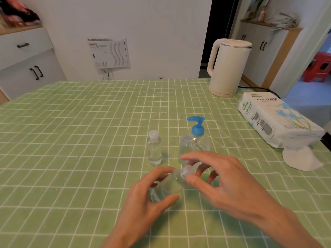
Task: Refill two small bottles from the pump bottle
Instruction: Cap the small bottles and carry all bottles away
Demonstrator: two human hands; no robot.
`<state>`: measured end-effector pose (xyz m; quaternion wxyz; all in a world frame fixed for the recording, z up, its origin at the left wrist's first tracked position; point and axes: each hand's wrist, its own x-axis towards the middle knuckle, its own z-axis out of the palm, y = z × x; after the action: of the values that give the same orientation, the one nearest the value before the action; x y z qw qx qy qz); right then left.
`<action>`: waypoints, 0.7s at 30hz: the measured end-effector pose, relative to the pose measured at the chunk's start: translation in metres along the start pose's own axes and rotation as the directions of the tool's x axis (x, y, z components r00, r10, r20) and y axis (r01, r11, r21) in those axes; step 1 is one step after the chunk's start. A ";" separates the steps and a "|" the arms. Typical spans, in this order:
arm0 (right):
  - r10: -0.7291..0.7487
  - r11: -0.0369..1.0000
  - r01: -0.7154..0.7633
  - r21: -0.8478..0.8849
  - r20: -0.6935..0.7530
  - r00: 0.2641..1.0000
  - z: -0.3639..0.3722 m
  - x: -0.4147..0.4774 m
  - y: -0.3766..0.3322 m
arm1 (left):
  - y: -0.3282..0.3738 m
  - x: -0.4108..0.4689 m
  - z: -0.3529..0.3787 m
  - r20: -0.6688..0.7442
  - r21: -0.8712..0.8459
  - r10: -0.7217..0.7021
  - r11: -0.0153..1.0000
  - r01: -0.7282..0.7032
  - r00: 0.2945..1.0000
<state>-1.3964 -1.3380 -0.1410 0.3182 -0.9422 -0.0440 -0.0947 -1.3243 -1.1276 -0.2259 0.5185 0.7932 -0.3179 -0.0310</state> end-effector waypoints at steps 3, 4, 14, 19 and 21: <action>0.030 0.999 -0.030 -0.027 -0.010 0.999 0.000 0.000 -0.003 | -0.001 0.000 -0.001 0.007 0.007 -0.001 1.000 0.001 1.000; 0.052 0.998 -0.052 -0.032 -0.010 0.999 -0.002 -0.001 -0.004 | -0.001 0.000 -0.001 0.013 0.008 0.002 1.000 -0.002 1.000; 0.162 0.986 -0.159 -0.046 0.074 0.984 -0.009 -0.002 -0.014 | -0.002 0.000 0.001 0.005 -0.011 0.003 1.000 -0.003 1.000; 0.204 0.977 -0.200 -0.072 0.069 0.976 -0.011 -0.004 -0.016 | -0.005 -0.001 0.002 0.018 -0.004 -0.007 1.000 0.007 1.000; 0.199 0.979 -0.193 -0.064 0.106 0.974 -0.011 -0.004 -0.018 | -0.005 -0.001 0.002 0.012 -0.004 -0.008 1.000 0.008 1.000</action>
<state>-1.4050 -1.3306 -0.1223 0.2979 -0.9539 0.0340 -0.0109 -1.3235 -1.1277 -0.2312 0.5181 0.7932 -0.3178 -0.0384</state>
